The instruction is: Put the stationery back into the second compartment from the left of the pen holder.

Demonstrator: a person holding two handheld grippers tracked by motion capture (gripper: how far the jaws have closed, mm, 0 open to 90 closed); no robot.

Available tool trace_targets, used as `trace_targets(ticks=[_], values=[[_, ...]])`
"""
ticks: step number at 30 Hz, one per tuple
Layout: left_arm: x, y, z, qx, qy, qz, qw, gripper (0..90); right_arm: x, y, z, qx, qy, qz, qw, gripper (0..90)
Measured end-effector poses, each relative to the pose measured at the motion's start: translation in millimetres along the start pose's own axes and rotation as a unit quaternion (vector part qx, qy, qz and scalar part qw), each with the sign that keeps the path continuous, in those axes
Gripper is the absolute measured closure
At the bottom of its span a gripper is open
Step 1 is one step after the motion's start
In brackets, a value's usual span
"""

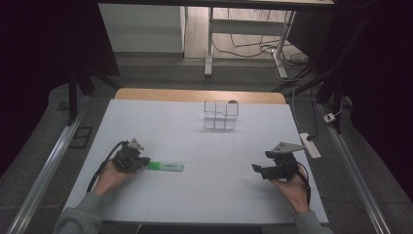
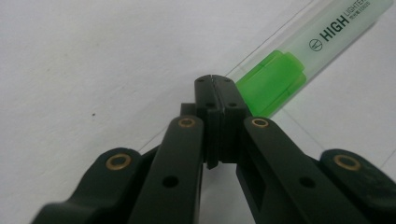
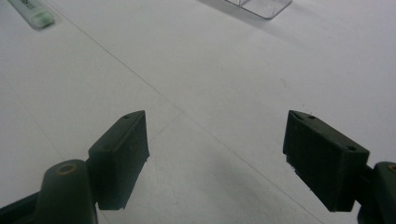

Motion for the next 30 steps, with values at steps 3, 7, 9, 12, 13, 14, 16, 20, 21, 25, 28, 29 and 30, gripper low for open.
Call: trace_targets(ticks=[3, 7, 9, 12, 13, 14, 16, 20, 21, 25, 28, 29, 30], values=[[0.1, -2.8, -3.8, 0.002, 0.003, 0.000, 1.0000, 88.7, 0.0, 0.0, 0.1, 0.001, 0.000, 0.000, 1.0000, 22.1], [1.5, -6.5, -9.5, 0.004, 0.007, -0.001, 1.0000, 88.7, 0.3, 0.1, -0.1, 0.002, 0.000, 0.003, 1.0000, 22.1], [2.0, -8.1, -11.9, 0.006, 0.008, 0.001, 0.9999, 88.8, 0.8, 0.2, -0.2, 0.002, 0.000, 0.003, 1.0000, 22.0], [3.2, -10.9, -15.9, 0.007, 0.011, 0.000, 0.9999, 88.7, 0.8, 0.3, -0.3, 0.002, 0.000, 0.005, 1.0000, 22.0], [3.6, -12.0, -17.2, 0.007, 0.012, 0.000, 0.9999, 88.7, 0.9, 0.3, -0.3, 0.002, 0.000, 0.005, 1.0000, 21.9], [3.9, -13.0, -18.6, 0.009, 0.013, 0.001, 0.9999, 88.8, 0.9, 0.4, -0.3, 0.002, 0.000, 0.005, 1.0000, 21.9], [4.8, -15.3, -21.8, 0.013, 0.015, 0.002, 0.9998, 88.7, 0.9, 0.4, -0.1, 0.003, 0.000, 0.004, 1.0000, 21.9], [7.1, -21.4, -28.4, 0.018, 0.016, 0.001, 0.9997, 88.7, 0.8, 0.4, -0.4, 0.003, 0.001, 0.006, 1.0000, 21.9], [7.8, -23.3, -30.4, 0.020, 0.017, 0.002, 0.9996, 88.7, 1.0, 0.4, -0.3, 0.003, 0.000, 0.005, 1.0000, 21.9], [11.4, -31.2, -38.9, 0.029, 0.019, 0.003, 0.9994, 88.7, 1.5, 0.4, -0.1, 0.003, 0.000, 0.005, 1.0000, 21.9], [14.2, -36.7, -44.8, 0.035, 0.022, 0.004, 0.9991, 88.7, 1.6, 0.5, -0.2, 0.003, 0.001, 0.006, 1.0000, 21.8], [14.5, -37.7, -46.6, 0.038, 0.018, 0.005, 0.9991, 88.6, 1.7, 0.5, -0.2, 0.002, 0.000, 0.006, 1.0000, 21.8], [13.4, -37.6, -46.7, 0.043, 0.011, 0.008, 0.9990, 88.5, 1.4, 0.7, -0.2, 0.001, 0.001, 0.006, 1.0000, 21.8]])
Point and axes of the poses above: each handheld gripper's, and its own axes: x roughly forward along the jaws, y roughly out of its underside, z roughly to its left, the point moved 4 cm from there along x, roughly forward along the jaws, and after that the axes turned 12 degrees about z, right-handed, at the moved point
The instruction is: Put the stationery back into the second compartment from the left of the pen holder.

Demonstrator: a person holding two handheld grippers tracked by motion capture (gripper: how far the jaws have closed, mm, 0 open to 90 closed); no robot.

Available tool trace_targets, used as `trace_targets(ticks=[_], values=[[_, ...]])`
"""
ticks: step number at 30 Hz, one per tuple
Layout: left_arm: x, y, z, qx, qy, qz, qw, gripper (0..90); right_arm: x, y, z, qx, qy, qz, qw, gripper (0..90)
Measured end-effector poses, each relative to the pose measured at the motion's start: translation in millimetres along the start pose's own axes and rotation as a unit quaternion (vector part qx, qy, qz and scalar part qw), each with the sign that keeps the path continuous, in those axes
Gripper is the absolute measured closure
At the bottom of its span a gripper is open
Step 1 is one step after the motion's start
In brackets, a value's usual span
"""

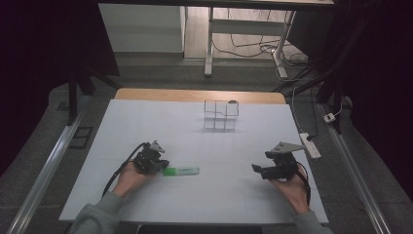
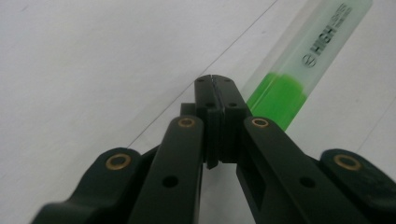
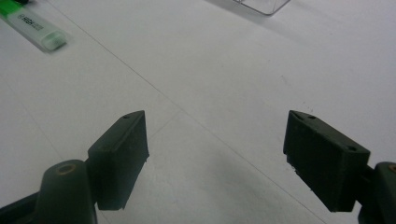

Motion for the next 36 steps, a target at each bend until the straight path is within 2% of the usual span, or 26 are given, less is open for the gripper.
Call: trace_targets(ticks=[5, 10, 16, 26, 36], values=[[-8.8, 9.7, 5.9, -0.016, 0.006, -0.009, 0.9998, 88.5, -0.7, 0.4, -1.0, 0.003, -0.002, -0.003, 1.0000, 21.7], [-10.3, 17.6, -2.2, -0.001, 0.010, 0.002, 0.9999, 88.6, -0.6, 0.8, -0.7, 0.001, 0.000, -0.001, 1.0000, 21.7], [-12.7, 23.7, -8.3, 0.007, 0.018, 0.006, 0.9998, 88.6, -1.1, 1.0, -1.5, 0.003, 0.000, -0.003, 1.0000, 21.7], [-9.8, 18.1, -9.4, 0.003, 0.016, -0.003, 0.9999, 88.6, -0.6, 1.1, -1.8, 0.003, 0.000, -0.002, 1.0000, 21.6], [-3.5, 1.5, -19.5, 0.016, 0.018, -0.006, 0.9997, 88.6, -0.1, 1.1, -1.4, 0.004, 0.001, 0.000, 1.0000, 21.6]])
Point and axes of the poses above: each handheld gripper's, and its own axes: x roughly forward along the jaws, y roughly out of its underside, z roughly to its left, the point moved 4 cm from there along x, roughly forward along the jaws, and after that the axes turned 12 degrees about z, right-handed, at the moved point
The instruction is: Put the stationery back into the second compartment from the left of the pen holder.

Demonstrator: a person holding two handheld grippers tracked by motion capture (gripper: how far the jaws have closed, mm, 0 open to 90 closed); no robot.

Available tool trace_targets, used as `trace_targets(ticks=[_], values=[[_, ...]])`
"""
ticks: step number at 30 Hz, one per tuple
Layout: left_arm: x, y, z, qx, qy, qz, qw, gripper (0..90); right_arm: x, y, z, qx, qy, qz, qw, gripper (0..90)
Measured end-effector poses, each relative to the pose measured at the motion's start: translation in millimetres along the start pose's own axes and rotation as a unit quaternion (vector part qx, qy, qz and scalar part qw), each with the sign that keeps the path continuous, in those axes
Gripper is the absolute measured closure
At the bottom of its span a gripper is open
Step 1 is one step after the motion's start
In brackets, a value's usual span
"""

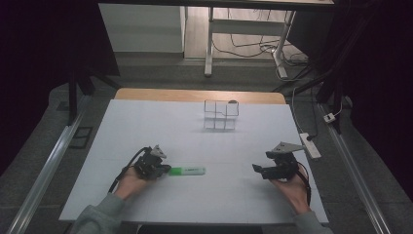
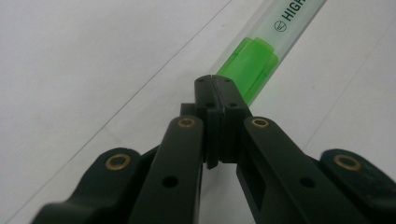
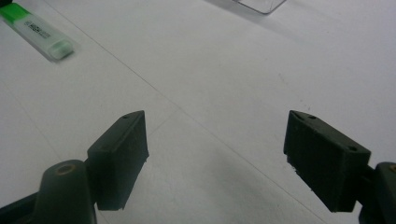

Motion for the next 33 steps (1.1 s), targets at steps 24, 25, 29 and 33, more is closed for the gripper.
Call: trace_targets(ticks=[24, 25, 29, 33], values=[[10.3, -25.7, -17.2, 0.024, 0.004, -0.022, 0.9995, 88.4, 0.9, 0.1, -0.3, -0.002, -0.001, 0.002, 1.0000, 21.5], [9.9, -25.3, -17.0, 0.024, 0.004, -0.022, 0.9995, 88.4, 1.0, 0.0, 0.0, -0.001, -0.001, 0.002, 1.0000, 21.5], [4.5, -22.3, -13.1, 0.019, 0.002, -0.030, 0.9994, 88.4, 0.0, 0.2, -0.1, -0.001, -0.001, 0.001, 1.0000, 21.5], [0.1, -18.7, -8.5, 0.010, 0.003, -0.035, 0.9993, 86.9, 0.2, 0.6, -0.9, 0.000, -0.004, 0.002, 1.0000, 21.4]])
Point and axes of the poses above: each handheld gripper's, and its own axes: x roughly forward along the jaws, y roughly out of its underside, z roughly to its left, the point moved 4 cm from there along x, roughly forward along the jaws, and after that the axes turned 12 degrees about z, right-handed, at the moved point
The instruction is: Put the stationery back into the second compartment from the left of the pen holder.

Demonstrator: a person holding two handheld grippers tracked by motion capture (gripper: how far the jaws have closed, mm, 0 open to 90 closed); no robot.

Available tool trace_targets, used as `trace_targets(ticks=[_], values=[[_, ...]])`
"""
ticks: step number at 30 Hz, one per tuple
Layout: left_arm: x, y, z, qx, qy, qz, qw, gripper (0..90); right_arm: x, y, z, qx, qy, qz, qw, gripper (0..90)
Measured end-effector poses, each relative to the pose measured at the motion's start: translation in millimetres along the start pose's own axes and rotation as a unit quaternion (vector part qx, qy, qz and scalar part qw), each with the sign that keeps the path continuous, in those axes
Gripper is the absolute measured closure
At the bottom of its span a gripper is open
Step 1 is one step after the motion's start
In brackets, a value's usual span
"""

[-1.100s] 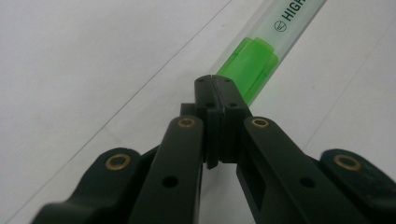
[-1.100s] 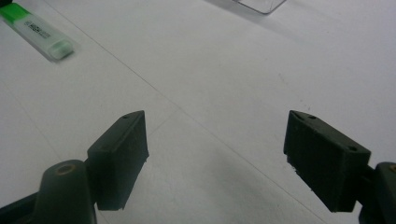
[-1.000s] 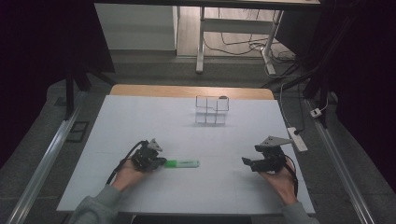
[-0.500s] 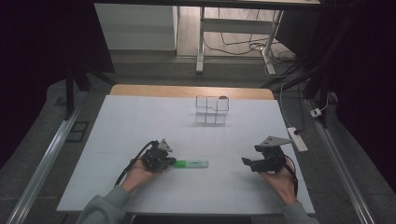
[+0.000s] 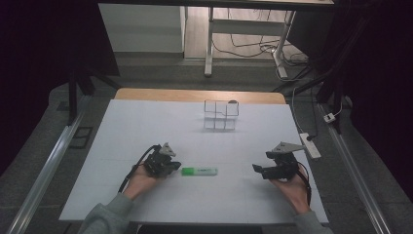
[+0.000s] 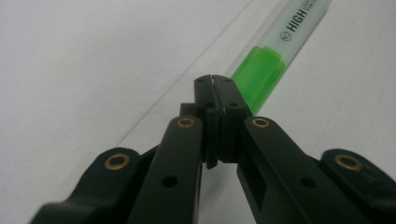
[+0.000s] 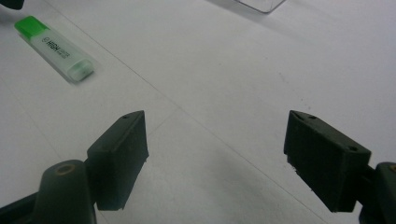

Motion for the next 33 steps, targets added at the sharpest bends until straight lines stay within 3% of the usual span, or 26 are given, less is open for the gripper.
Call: trace_targets(ticks=[3, 8, 13, 25, 33], values=[[-4.3, 5.7, 0.5, 0.000, 0.000, -0.005, 1.0000, 79.8, 0.2, 0.2, 0.7, -0.002, -0.001, 0.001, 1.0000, 21.4], [-13.3, 18.6, 2.0, -0.006, -0.014, -0.022, 0.9996, 54.6, 0.1, 0.3, 0.7, -0.003, -0.005, -0.001, 1.0000, 21.2], [-24.0, 36.3, 8.8, -0.016, -0.028, -0.036, 0.9988, 39.6, 1.5, 0.4, 2.6, -0.008, -0.009, 0.001, 0.9999, 20.9], [-39.3, 82.6, 25.1, -0.045, -0.048, -0.049, 0.9966, 31.0, 2.0, -0.1, 5.5, -0.017, -0.023, 0.006, 0.9996, 19.6], [-39.2, 87.8, 30.7, -0.056, -0.052, -0.049, 0.9959, 29.4, 5.6, -8.4, 17.4, -0.039, -0.039, 0.014, 0.9984, 19.6]])
Point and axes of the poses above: each handheld gripper's, and its own axes: x roughly forward along the jaws, y roughly out of its underside, z roughly to its left, the point moved 4 cm from there along x, roughly forward along the jaws, and after that the axes turned 12 degrees about z, right-handed, at the moved point
